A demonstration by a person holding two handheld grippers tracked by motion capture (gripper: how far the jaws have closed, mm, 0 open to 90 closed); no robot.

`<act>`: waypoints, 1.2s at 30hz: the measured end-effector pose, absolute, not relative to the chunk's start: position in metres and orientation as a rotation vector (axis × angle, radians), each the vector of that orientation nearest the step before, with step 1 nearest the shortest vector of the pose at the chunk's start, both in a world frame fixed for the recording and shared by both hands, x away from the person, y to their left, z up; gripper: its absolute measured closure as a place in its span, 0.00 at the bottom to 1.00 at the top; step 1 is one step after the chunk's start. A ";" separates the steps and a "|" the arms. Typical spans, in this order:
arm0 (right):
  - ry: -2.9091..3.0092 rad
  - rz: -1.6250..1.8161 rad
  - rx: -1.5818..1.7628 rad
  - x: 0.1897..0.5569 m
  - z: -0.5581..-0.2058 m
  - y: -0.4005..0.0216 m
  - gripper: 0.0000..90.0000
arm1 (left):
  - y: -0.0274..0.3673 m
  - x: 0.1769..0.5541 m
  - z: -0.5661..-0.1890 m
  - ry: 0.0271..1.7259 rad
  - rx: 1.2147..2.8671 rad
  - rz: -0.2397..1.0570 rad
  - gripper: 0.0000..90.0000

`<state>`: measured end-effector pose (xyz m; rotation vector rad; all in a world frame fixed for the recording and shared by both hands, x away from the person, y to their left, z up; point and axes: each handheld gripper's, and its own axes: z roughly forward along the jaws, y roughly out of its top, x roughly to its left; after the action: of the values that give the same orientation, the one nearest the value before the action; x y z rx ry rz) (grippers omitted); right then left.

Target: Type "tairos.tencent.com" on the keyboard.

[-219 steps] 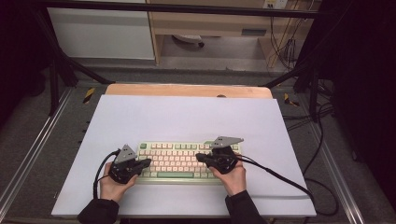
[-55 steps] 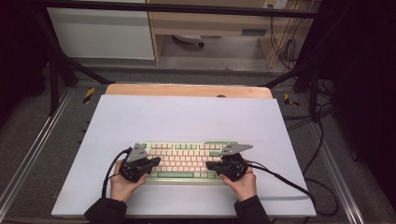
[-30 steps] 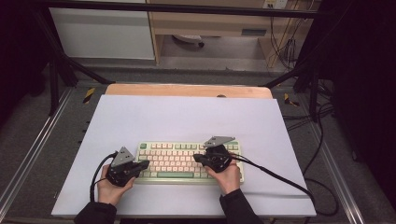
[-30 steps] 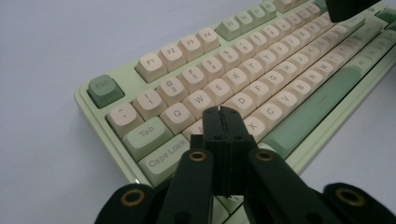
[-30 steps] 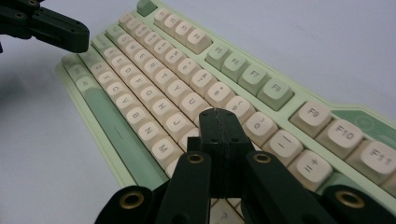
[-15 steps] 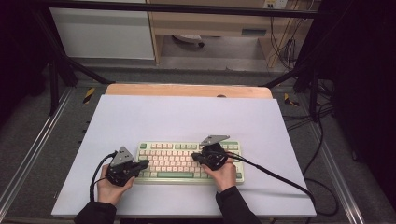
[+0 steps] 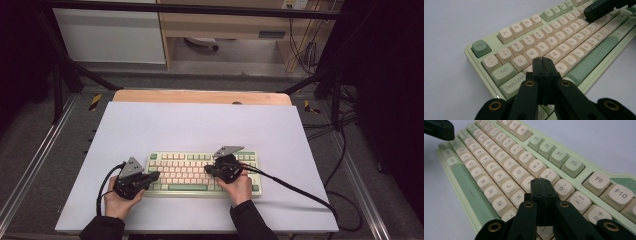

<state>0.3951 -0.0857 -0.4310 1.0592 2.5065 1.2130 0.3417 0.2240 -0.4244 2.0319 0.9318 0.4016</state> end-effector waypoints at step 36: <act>2.491 1.269 1.056 0.367 -0.408 -0.133 1.00 | 0.216 0.344 -0.421 0.929 2.029 0.402 1.00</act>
<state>0.3674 -0.1334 -0.4075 1.0557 2.4907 1.2690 0.3442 0.2164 -0.4213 2.0287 0.9291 0.4018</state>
